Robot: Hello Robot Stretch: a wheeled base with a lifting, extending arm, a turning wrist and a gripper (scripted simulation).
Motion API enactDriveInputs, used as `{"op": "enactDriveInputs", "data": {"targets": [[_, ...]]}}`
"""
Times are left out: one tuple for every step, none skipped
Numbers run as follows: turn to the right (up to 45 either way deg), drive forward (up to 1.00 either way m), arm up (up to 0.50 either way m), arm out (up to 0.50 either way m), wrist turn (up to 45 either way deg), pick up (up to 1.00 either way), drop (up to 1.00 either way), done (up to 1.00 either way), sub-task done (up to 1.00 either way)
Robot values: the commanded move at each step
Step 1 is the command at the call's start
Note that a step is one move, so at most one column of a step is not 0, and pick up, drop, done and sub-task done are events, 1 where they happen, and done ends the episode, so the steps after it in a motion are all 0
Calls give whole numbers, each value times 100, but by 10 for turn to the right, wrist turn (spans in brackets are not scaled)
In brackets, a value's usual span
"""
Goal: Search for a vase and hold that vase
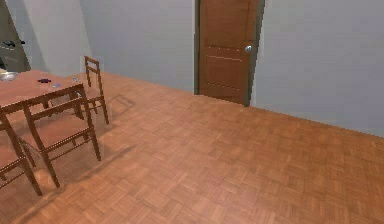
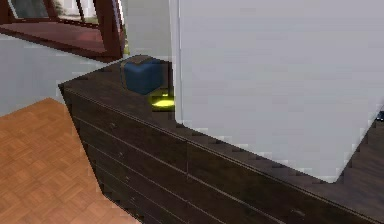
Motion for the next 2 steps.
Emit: {"op": "enactDriveInputs", "data": {"targets": [[0,0,50,0,0,0,0,0,0],[0,0,38,0,0,0,0,0,0]]}}
